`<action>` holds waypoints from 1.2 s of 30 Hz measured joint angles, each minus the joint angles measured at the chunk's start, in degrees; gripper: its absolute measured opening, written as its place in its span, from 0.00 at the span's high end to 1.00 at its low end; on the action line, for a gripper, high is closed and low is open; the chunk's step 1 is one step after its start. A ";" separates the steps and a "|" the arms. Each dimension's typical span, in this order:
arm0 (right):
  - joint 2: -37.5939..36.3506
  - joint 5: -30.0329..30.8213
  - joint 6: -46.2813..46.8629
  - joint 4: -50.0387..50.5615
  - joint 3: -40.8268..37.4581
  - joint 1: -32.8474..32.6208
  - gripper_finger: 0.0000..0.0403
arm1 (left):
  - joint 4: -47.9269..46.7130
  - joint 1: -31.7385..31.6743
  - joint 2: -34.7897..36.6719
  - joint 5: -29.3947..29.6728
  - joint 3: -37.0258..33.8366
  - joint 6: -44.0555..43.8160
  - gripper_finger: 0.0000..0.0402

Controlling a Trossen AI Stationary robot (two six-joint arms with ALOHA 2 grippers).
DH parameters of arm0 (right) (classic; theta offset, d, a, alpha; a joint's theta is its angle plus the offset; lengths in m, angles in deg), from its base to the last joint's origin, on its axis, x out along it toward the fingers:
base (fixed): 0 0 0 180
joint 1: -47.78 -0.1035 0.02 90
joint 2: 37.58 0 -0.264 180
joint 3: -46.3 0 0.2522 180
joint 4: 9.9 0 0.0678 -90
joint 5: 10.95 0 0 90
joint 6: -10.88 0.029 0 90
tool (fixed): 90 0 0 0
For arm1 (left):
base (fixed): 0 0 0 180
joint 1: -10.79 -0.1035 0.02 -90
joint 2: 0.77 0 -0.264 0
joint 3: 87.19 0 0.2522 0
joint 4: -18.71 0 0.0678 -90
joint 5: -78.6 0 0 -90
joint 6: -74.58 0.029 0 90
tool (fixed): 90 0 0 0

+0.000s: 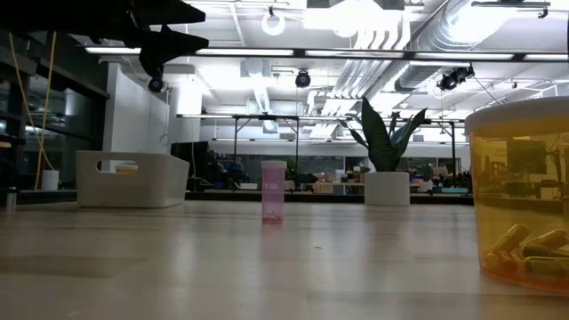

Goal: Pick and place medicine bottles into bin by pill shape (circle, oval)
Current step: Put the bottom pink tablet bottle into the transparent bin, then put the pink tablet bottle into the transparent bin

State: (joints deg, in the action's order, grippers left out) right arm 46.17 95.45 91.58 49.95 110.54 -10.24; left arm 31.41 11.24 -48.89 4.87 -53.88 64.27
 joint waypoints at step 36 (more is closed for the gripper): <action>-15.62 -1.88 -63.53 -66.36 -18.83 46.02 0.44 | -0.04 0.00 0.00 -0.80 0.02 -3.04 0.41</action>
State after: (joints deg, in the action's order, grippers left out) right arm 30.55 93.58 28.05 -16.40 91.71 35.78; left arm 31.36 11.24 -48.89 4.07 -53.86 61.24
